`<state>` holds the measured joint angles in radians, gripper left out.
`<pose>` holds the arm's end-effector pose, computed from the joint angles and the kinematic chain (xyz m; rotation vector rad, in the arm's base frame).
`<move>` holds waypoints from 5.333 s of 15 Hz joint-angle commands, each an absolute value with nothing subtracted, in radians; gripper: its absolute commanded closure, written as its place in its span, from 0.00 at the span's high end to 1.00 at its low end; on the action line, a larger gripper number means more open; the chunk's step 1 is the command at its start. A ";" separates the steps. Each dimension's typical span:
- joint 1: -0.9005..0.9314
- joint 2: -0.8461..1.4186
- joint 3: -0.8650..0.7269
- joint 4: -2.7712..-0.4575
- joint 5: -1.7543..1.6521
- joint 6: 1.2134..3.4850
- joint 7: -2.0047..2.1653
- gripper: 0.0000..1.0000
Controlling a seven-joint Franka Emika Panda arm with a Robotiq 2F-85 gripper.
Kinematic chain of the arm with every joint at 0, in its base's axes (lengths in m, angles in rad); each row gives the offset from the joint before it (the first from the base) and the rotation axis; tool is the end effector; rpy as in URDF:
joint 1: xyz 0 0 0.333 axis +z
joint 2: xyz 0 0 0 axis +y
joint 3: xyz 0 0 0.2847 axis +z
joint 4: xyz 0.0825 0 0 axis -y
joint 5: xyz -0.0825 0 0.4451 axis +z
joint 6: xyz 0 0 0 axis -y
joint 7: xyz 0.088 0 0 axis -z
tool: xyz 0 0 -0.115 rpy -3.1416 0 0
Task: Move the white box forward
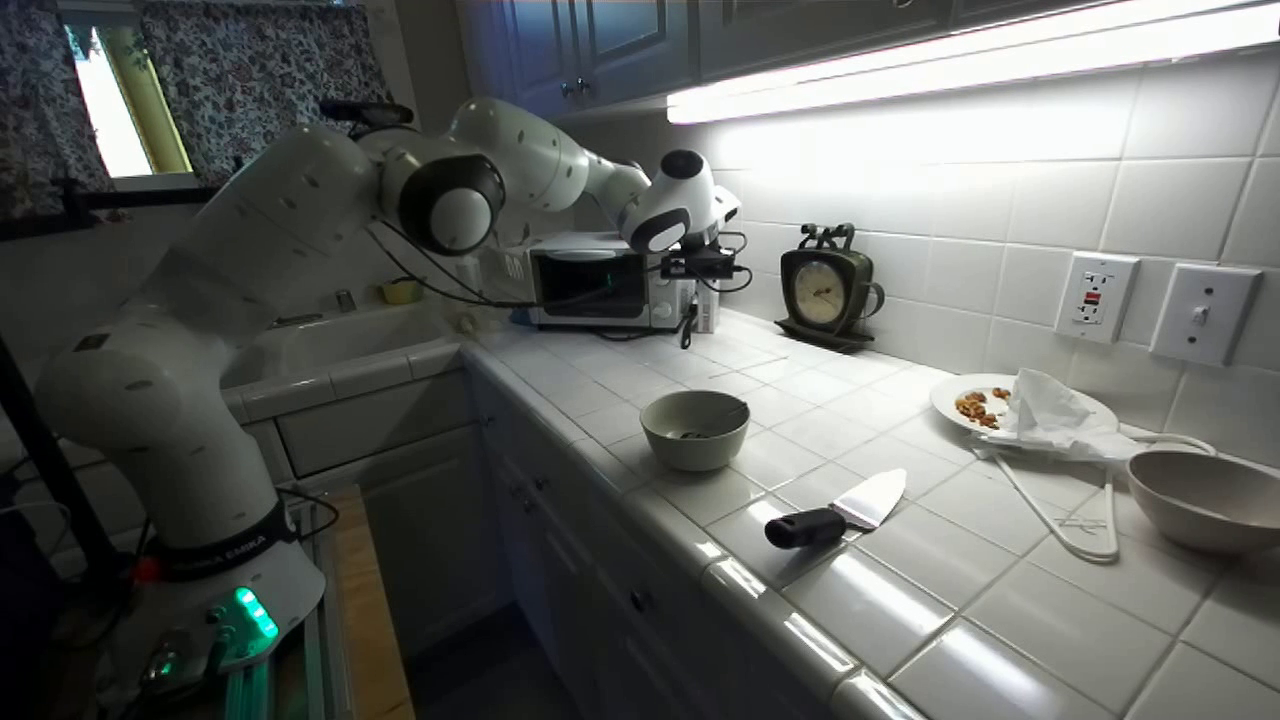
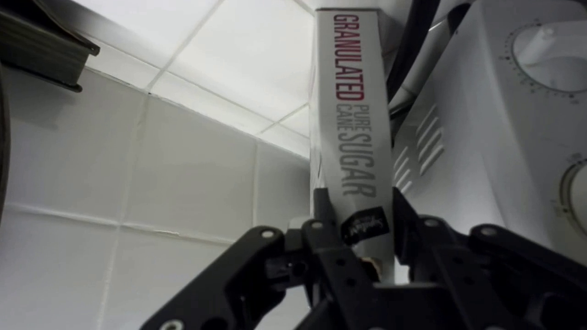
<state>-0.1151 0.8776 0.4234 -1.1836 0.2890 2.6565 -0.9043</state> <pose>0.8304 0.1404 0.3055 -2.4951 -0.9771 -1.0557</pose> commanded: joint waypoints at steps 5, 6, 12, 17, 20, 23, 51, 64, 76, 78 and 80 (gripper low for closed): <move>-0.081 0.816 0.348 -1.221 0.230 2.664 -0.855 0.00; -0.077 0.800 0.333 -1.232 0.221 2.670 -0.848 0.02; -0.081 0.669 0.269 -1.373 0.208 2.679 -0.768 0.04; -0.112 0.513 0.263 -1.615 0.240 2.860 -0.664 0.04; -0.117 0.421 0.242 -1.763 0.289 2.954 -0.617 0.04; -0.112 0.332 0.225 -1.917 0.325 3.046 -0.570 0.04; -0.127 -0.203 0.527 -2.758 1.006 3.541 -0.689 0.04; -0.258 -0.238 0.605 -2.702 1.040 3.335 -0.820 1.00; -0.471 -0.482 0.551 -2.502 0.452 2.633 -0.637 1.00; -0.405 -0.424 0.454 -2.414 0.284 2.553 -0.598 1.00; -0.330 -0.366 0.353 -2.337 0.125 2.485 -0.579 1.00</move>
